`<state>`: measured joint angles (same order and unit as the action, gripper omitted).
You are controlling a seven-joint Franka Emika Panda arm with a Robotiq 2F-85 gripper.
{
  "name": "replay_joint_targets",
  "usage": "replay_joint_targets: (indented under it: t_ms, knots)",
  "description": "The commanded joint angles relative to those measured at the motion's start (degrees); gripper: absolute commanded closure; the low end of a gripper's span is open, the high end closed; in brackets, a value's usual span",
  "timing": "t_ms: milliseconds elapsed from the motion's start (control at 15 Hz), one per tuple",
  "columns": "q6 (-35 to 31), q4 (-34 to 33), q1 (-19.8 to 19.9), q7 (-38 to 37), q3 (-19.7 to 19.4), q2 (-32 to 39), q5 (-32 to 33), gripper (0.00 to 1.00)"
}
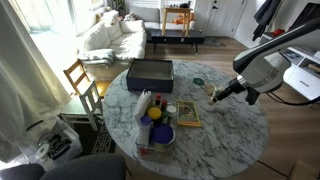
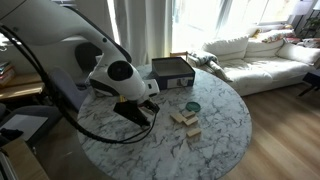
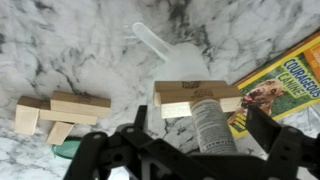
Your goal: Pick up the white bottle on the table top and put it on top of the wooden block, pick up the wooden block with a white bottle on top and move it slightly to the right
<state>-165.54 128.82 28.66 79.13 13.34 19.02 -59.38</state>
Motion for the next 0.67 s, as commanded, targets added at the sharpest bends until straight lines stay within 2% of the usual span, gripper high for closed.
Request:
replay_joint_targets:
  t_ms: [0, 600]
  knots:
    - [-0.3, -0.3, 2.0, 6.0, 1.7, 1.1, -4.5, 0.00]
    - [-0.2, -0.7, 2.4, 13.5, 2.8, 1.8, -11.6, 0.00]
